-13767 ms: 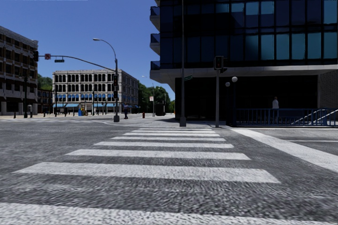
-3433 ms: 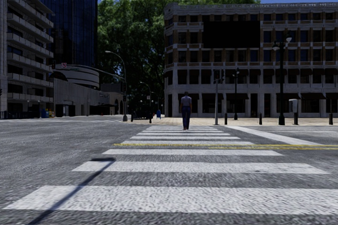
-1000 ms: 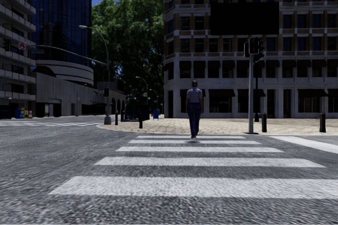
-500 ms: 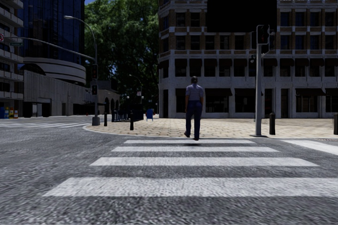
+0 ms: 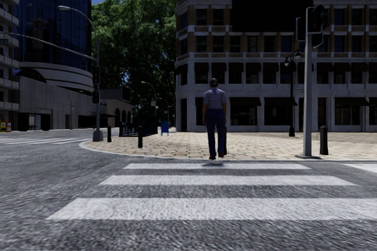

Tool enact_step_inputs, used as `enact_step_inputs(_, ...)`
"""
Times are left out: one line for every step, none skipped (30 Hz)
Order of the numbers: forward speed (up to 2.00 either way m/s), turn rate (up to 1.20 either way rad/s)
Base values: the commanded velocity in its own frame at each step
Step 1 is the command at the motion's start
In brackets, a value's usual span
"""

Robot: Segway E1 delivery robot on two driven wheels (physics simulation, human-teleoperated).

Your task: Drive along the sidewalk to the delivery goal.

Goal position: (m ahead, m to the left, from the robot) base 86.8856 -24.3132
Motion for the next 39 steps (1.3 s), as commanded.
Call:
enact_step_inputs(2.00, 0.00)
enact_step_inputs(2.00, -0.07)
enact_step_inputs(2.00, -0.82)
enact_step_inputs(2.00, -0.82)
enact_step_inputs(2.00, -1.20)
enact_step_inputs(2.00, -1.20)
enact_step_inputs(2.00, -1.20)
enact_step_inputs(2.00, -1.20)
enact_step_inputs(2.00, 0.00)
enact_step_inputs(2.00, 0.00)
enact_step_inputs(2.00, 0.00)
enact_step_inputs(2.00, 0.00)
enact_step_inputs(2.00, 0.00)
enact_step_inputs(2.00, 0.00)
enact_step_inputs(2.00, 0.00)
enact_step_inputs(2.00, 0.00)
enact_step_inputs(2.00, 0.00)
enact_step_inputs(2.00, 0.00)
enact_step_inputs(2.00, 0.00)
enact_step_inputs(2.00, 0.00)
enact_step_inputs(2.00, 0.00)
enact_step_inputs(2.00, 0.00)
enact_step_inputs(2.00, 0.00)
enact_step_inputs(2.00, 0.00)
enact_step_inputs(2.00, 0.00)
enact_step_inputs(2.00, 0.00)
enact_step_inputs(2.00, 0.00)
enact_step_inputs(2.00, 0.00)
enact_step_inputs(2.00, 0.00)
enact_step_inputs(2.00, 0.00)
enact_step_inputs(2.00, 0.00)
enact_step_inputs(2.00, 0.00)
enact_step_inputs(2.00, 0.00)
enact_step_inputs(2.00, 0.00)
enact_step_inputs(2.00, 0.00)
enact_step_inputs(2.00, 0.00)
enact_step_inputs(2.00, -0.08)
enact_step_inputs(2.00, -0.32)
enact_step_inputs(2.00, -0.64)
